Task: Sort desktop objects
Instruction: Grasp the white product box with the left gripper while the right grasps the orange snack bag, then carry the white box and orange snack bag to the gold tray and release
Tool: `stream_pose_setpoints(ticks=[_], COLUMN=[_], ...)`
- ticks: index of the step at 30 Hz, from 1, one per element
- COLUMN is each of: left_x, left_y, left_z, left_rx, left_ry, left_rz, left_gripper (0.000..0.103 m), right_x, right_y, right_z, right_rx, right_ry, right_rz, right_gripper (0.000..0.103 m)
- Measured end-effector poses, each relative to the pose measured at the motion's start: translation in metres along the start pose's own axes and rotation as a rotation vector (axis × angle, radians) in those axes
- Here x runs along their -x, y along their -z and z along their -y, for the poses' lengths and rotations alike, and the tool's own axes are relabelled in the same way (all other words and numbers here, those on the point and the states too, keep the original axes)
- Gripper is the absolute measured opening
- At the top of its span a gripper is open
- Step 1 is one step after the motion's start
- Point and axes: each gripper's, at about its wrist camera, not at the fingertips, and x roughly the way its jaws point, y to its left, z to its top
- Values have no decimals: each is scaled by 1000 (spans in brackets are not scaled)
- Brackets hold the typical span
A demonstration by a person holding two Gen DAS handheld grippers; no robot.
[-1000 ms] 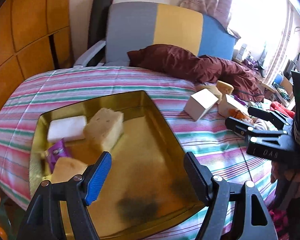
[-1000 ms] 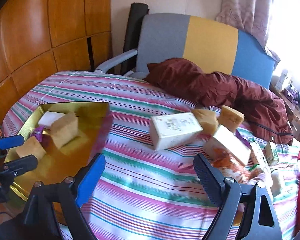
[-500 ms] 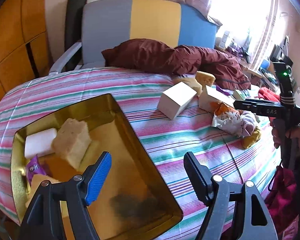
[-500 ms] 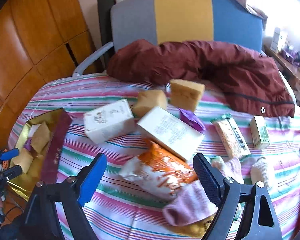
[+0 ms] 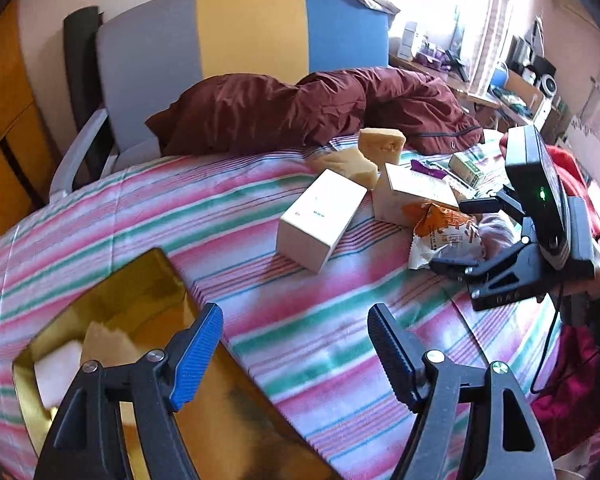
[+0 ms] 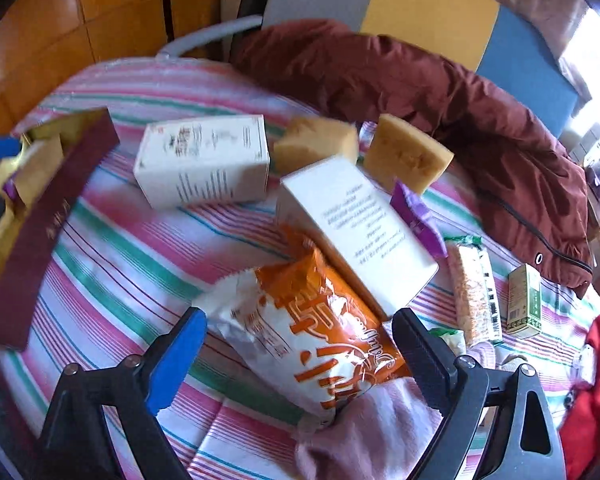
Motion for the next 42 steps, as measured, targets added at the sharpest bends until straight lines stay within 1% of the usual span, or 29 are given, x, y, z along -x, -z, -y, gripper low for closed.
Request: stream_pose_setpoints(ticks=[2,4,5,6,8,11,12,15,18,20,22,25,26,28,29,32,35,37,40,42], left_x=[-9,-20,-26,-32,-43,-59,-65,-79,-97,-107,-119,-128,-129,-129,-128,-121,-102,-83,-57,-35], left_y=[-8,-15,-20,-25,-34,-47,-51,-61,-68,-72,-76,-78,-78,-77,-75,-69,-66,-65,-62,-59], left_z=[5,8,9,10,11,16,20,28,35,37,36,32,31,29,29,30,32,31,31,28], left_rx=[-29,-59,-71,-83,-98,-142,-164,-218,-240,-250,-243,-208,-195,-173,-164,-141,-115,-95,-64,-26], left_ry=[-5,-13,-21,-23,-27,-31,-33,-28,-23,-35,-35,-12,1,17,18,47,65,71,74,82], left_rz=[-11,-20,-28,-38,-46,-69,-76,-89,-123,-136,-160,-175,-176,-159,-152,-139,-101,-72,-26,7], left_gripper=[76,76,76,76,76,77,77,78,78,78,77,73,65,53,52,52,52,52,52,52], right_x=[-5,-8,-9,-9,-8,-8,-8,-10,-10,-10,-11,-11,-11,-9,-7,-2,4,9,18,25], right_y=[0,1,2,1,1,3,3,4,5,5,6,7,7,7,6,6,6,1,-1,-3], right_z=[-1,-2,-2,-3,-2,2,5,8,10,11,10,10,10,12,12,12,7,-10,-7,-4], right_rx=[8,23,24,24,25,5,-13,-28,-38,-39,-37,-27,-29,-32,-37,-35,-22,-23,-56,-88], right_ry=[15,30,32,28,36,23,13,7,0,1,4,13,14,7,0,-38,-77,-93,-125,-156], right_rz=[-13,-28,-32,-33,-29,-27,-23,-22,-17,-16,-11,-6,-6,-2,0,8,17,27,61,90], right_gripper=[89,78,76,71,69,69,71,72,74,74,74,74,72,66,64,62,62,61,61,61])
